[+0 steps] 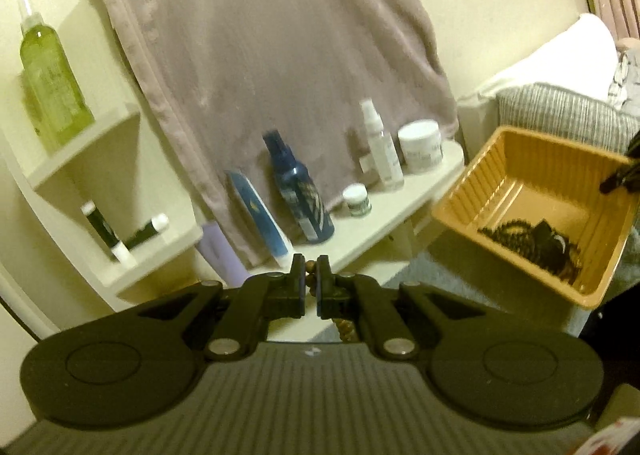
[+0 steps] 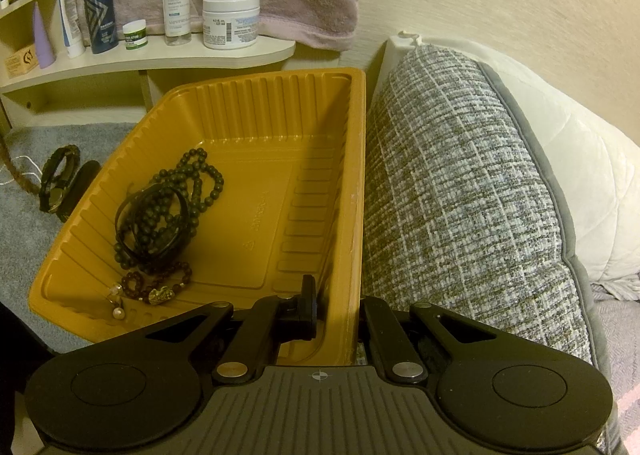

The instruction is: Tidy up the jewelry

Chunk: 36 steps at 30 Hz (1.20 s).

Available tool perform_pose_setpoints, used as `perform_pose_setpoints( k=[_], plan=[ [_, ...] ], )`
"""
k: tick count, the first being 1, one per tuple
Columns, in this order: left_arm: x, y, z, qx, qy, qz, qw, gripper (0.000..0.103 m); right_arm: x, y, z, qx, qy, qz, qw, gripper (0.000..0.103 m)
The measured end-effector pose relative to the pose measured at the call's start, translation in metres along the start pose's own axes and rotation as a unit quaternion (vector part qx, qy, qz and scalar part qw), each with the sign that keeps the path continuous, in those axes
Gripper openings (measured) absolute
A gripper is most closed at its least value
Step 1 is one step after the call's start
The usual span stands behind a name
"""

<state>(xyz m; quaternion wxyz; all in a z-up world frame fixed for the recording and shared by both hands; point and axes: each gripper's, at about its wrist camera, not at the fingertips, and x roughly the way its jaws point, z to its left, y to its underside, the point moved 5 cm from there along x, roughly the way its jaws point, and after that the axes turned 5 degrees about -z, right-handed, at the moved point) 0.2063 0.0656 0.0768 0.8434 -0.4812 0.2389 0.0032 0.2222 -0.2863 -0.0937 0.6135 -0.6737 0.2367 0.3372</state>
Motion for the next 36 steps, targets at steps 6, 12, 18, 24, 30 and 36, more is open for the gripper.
perform_pose_setpoints(
  k=[6, 12, 18, 24, 30, 36],
  plan=[
    [-0.006, -0.022, 0.002, 0.001, 0.013, -0.023, 0.9996, 0.004, 0.000, 0.000, 0.000, 0.000, 0.000, 0.000, 1.000, 0.004],
    [-0.010, -0.049, -0.001, 0.003, 0.029, -0.052, 0.9982, 0.000, 0.000, 0.000, 0.000, -0.001, 0.000, -0.001, 1.000, 0.004],
    [-0.004, -0.069, -0.011, 0.022, 0.045, -0.070, 0.9963, 0.000, 0.000, -0.002, 0.000, -0.001, 0.000, -0.002, 1.000, 0.004],
    [0.017, -0.029, -0.025, 0.019, 0.051, -0.023, 0.9982, 0.000, -0.001, -0.002, 0.000, -0.002, -0.001, -0.004, 1.000, 0.004],
    [0.044, 0.050, -0.063, 0.044, 0.064, 0.050, 0.9957, 0.017, -0.001, -0.001, 0.000, -0.002, 0.000, -0.002, 1.000, 0.004],
    [0.065, 0.105, -0.108, 0.131, 0.076, 0.090, 0.9844, 0.024, 0.001, 0.000, 0.000, -0.002, 0.001, 0.001, 1.000, 0.004]
  ],
)
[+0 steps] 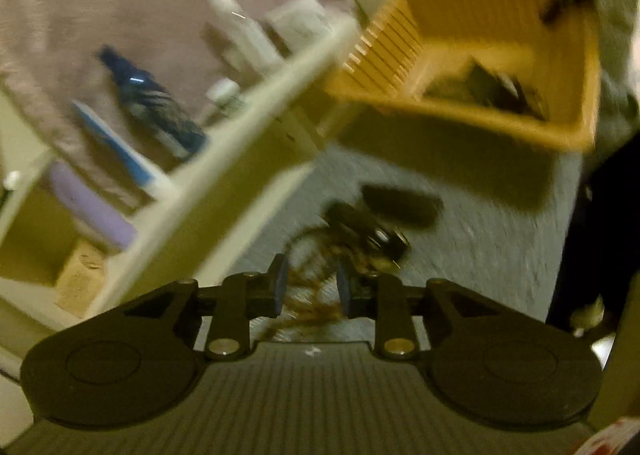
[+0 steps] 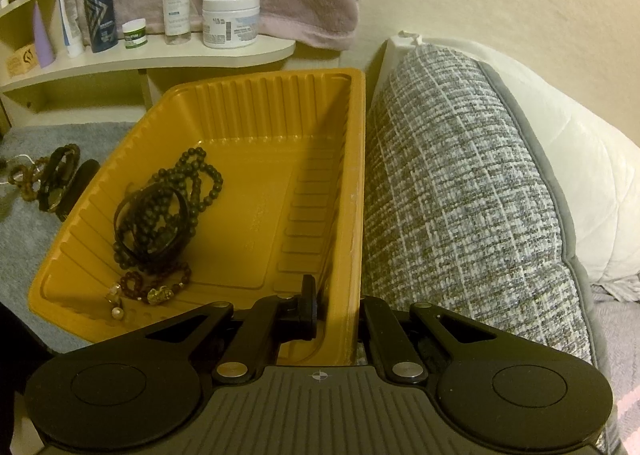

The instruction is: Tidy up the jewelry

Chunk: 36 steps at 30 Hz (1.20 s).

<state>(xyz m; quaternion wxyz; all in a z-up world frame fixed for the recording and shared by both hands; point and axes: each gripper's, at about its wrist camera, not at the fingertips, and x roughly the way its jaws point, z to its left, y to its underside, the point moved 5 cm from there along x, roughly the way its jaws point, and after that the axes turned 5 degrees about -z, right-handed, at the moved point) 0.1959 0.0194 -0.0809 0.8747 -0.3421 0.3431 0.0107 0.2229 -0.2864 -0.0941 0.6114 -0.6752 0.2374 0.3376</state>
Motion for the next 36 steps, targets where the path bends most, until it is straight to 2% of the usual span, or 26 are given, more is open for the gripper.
perform_pose_setpoints(
  k=[3, 14, 15, 16, 19, 26, 36],
  plan=[
    [0.014, 0.010, -0.016, 0.028, 0.003, 0.012, 0.9995, 0.024, 0.000, 0.000, 0.000, 0.000, 0.000, 0.001, 1.000, 0.004],
    [0.042, 0.013, -0.024, 0.053, -0.011, 0.019, 0.9984, 0.021, 0.001, 0.000, 0.000, -0.002, 0.000, 0.001, 1.000, 0.004],
    [0.044, 0.013, -0.024, 0.051, -0.009, 0.021, 0.9984, 0.017, 0.001, 0.000, -0.001, -0.002, 0.000, 0.001, 1.000, 0.004],
    [0.045, 0.013, -0.023, 0.049, -0.002, 0.024, 0.9985, 0.007, 0.002, 0.001, -0.001, -0.002, 0.000, 0.001, 1.000, 0.004],
    [0.044, 0.013, -0.023, 0.050, 0.002, 0.032, 0.9982, 0.007, 0.001, 0.000, 0.000, -0.002, 0.000, 0.001, 1.000, 0.004],
    [0.013, -0.003, 0.000, 0.038, -0.017, 0.000, 0.9991, 0.006, 0.001, 0.000, 0.000, -0.004, 0.000, 0.001, 1.000, 0.004],
    [-0.050, -0.045, 0.055, 0.023, -0.059, -0.064, 0.9959, 0.006, 0.000, 0.000, 0.001, -0.006, 0.001, -0.002, 1.000, 0.004]
  ],
)
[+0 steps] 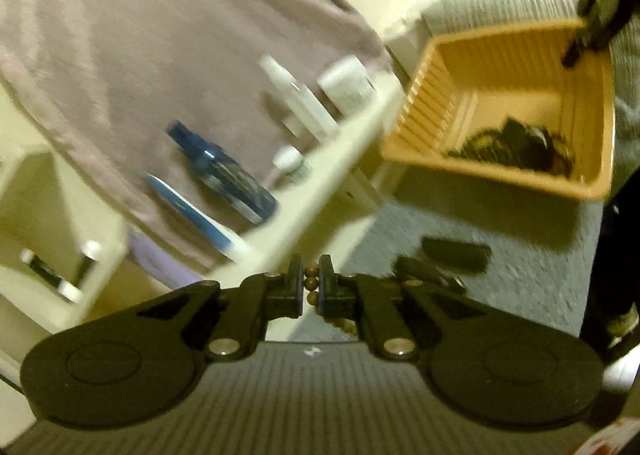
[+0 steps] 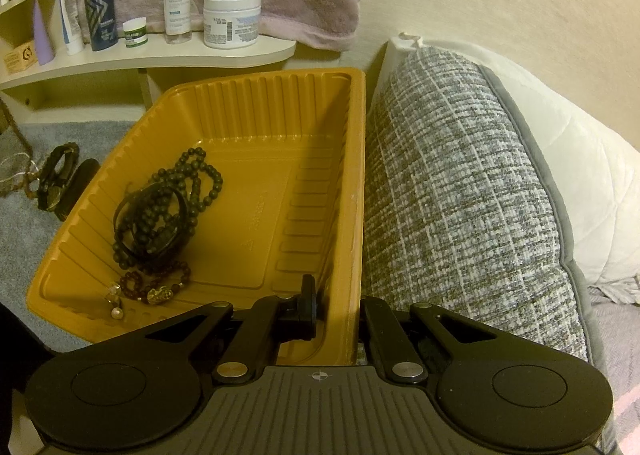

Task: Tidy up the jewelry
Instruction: 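Lift the brown bead necklace with the left tool over the tray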

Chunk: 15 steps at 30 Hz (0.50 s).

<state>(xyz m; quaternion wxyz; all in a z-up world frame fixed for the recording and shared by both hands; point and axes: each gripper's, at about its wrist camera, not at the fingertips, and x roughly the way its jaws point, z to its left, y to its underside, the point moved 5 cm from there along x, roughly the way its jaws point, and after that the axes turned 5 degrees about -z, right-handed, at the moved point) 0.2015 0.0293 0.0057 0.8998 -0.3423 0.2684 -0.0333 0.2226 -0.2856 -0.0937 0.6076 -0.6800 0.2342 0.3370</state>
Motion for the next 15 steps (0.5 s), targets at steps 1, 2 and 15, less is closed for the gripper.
perform_pose_setpoints(
  k=[1, 2, 15],
  plan=[
    [-0.005, -0.005, 0.007, -0.005, -0.004, -0.006, 1.0000, 0.006, 0.000, 0.000, 0.000, 0.000, 0.000, 0.000, 1.000, 0.004],
    [-0.009, -0.010, 0.013, -0.008, -0.009, -0.012, 0.9998, 0.006, 0.000, 0.000, 0.000, 0.000, 0.000, 0.000, 1.000, 0.004],
    [-0.036, -0.064, 0.040, 0.011, -0.026, -0.072, 0.9970, 0.006, 0.000, 0.000, 0.001, -0.001, 0.000, -0.001, 1.000, 0.004]
  ],
)
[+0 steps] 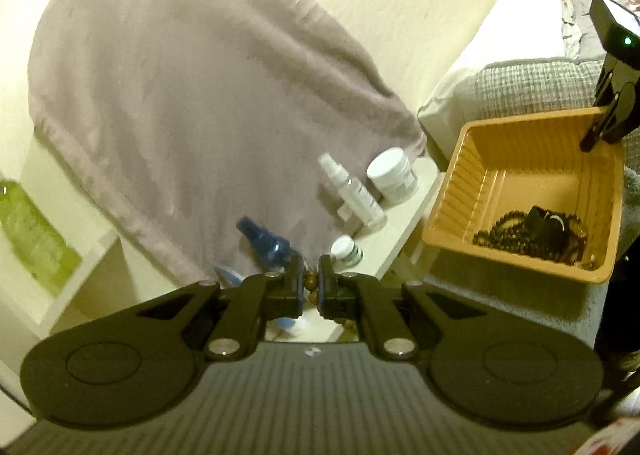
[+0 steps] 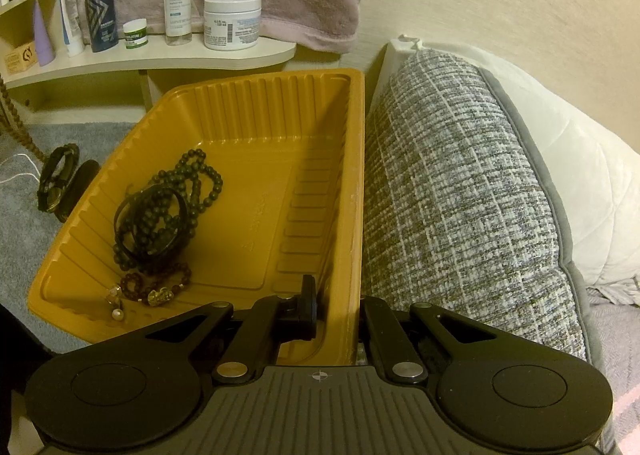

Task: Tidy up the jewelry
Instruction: 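Lift the brown bead necklace with the left tool over the tray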

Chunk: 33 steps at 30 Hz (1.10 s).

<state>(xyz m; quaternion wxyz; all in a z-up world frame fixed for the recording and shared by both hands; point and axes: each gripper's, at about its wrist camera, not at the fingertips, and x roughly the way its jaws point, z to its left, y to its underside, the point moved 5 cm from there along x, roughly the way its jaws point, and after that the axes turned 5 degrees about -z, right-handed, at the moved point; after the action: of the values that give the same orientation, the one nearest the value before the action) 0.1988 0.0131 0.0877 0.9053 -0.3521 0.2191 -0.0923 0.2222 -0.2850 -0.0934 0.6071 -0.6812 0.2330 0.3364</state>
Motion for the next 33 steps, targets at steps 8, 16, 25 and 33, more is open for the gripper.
perform_pose_setpoints(
  k=[8, 16, 25, 33],
  plan=[
    [0.000, -0.019, -0.005, 0.010, 0.012, -0.019, 0.9997, 0.006, 0.000, 0.000, 0.000, 0.001, 0.000, 0.000, 1.000, 0.004],
    [-0.002, -0.045, -0.004, 0.009, 0.024, -0.047, 0.9986, 0.006, 0.000, 0.000, 0.000, 0.001, 0.000, 0.000, 1.000, 0.004],
    [0.001, -0.092, -0.009, 0.004, 0.053, -0.097, 0.9939, 0.006, 0.000, 0.000, -0.001, 0.001, 0.000, 0.000, 1.000, 0.004],
    [0.011, -0.126, -0.032, -0.018, 0.096, -0.131, 0.9865, 0.006, -0.001, -0.002, -0.001, 0.001, -0.001, -0.001, 1.000, 0.004]
  ],
)
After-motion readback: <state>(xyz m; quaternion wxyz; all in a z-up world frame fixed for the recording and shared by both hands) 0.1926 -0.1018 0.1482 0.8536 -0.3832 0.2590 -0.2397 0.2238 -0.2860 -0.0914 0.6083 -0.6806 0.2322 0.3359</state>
